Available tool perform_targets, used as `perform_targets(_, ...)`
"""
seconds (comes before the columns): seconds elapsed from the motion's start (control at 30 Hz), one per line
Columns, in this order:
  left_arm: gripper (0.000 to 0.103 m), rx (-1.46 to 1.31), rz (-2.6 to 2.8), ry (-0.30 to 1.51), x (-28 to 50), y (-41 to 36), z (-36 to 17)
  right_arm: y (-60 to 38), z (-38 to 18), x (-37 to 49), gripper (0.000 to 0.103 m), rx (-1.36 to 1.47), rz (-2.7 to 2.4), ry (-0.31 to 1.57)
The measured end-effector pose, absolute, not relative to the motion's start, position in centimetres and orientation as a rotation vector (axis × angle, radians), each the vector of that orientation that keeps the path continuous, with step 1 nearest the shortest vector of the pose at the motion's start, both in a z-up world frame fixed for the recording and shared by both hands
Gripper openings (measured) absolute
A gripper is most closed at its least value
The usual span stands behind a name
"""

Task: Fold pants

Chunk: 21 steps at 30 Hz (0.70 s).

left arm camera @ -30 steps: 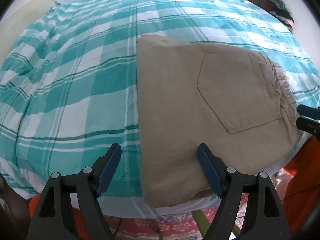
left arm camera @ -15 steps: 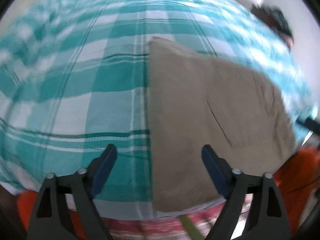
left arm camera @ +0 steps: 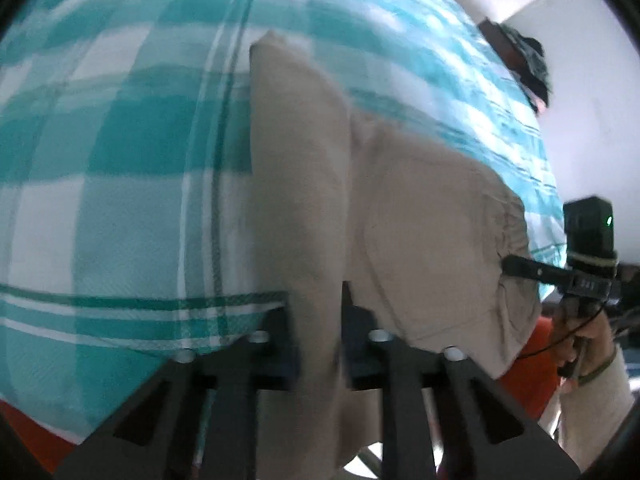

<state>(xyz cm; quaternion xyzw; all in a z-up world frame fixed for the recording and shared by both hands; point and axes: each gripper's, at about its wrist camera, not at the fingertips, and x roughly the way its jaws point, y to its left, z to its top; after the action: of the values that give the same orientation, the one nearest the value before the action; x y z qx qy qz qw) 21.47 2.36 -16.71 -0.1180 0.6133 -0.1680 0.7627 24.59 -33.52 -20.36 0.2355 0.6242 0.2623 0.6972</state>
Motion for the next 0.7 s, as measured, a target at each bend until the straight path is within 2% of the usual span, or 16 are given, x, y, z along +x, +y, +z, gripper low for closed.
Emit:
perform_targets(0.1, 0.011, -0.251, -0.372, 1.247, 22.8, 2.8, -12.4, -32.6, -16.6, 24.9, 0.038, 0.491, 0.654, 1.331)
perform_targets(0.33, 0.014, -0.218, -0.295, 1.025, 30.9, 5.8, -5.0, -28.9, -7.4, 32.4, 0.038, 0.383, 0.738, 1.132)
perform_targets(0.37, 0.019, -0.191, -0.27, 0.996, 31.9, 5.8, -4.6, -28.5, -6.7, 34.0, 0.038, 0.38, 0.733, 1.108)
perform_targets(0.4, 0.032, -0.128, -0.203, 0.953, 33.1, 5.7, -4.2, -27.9, -6.2, 35.5, 0.04, 0.378, 0.728, 1.089)
perform_targets(0.43, 0.055, -0.064, -0.131, 0.924, 33.6, 6.1, -4.2, -27.6, -6.0, 37.3, 0.044, 0.374, 0.71, 1.084)
perform_targets(0.47, 0.067, 0.012, -0.044, 0.897, 33.7, 5.9, -4.2, -27.5, -5.9, 38.4, 0.055, 0.369, 0.679, 1.089)
perform_targets(0.5, 0.082, 0.083, 0.029, 0.869, 33.6, 5.9, -4.0, -27.4, -5.9, 39.5, 0.082, 0.342, 0.623, 1.1)
perform_targets(0.53, 0.087, 0.137, 0.069, 0.835, 33.0, 5.8, -3.8, -27.5, -5.5, 40.3, 0.096, 0.285, 0.533, 1.087)
perform_targets(0.57, 0.09, 0.176, 0.083, 0.809, 32.0, 5.7, -3.7, -27.6, -5.2, 40.3, 0.103, 0.257, 0.491, 1.07)
perform_targets(0.63, 0.098, 0.224, 0.106, 0.784, 29.9, 5.6, -3.8, -28.5, -4.1, 39.2, 0.103, 0.169, 0.4, 1.03)
perform_targets(0.7, 0.099, 0.233, 0.103, 0.783, 27.5, 5.3, -4.0, -28.4, -3.4, 37.8, 0.103, 0.107, 0.354, 0.999)
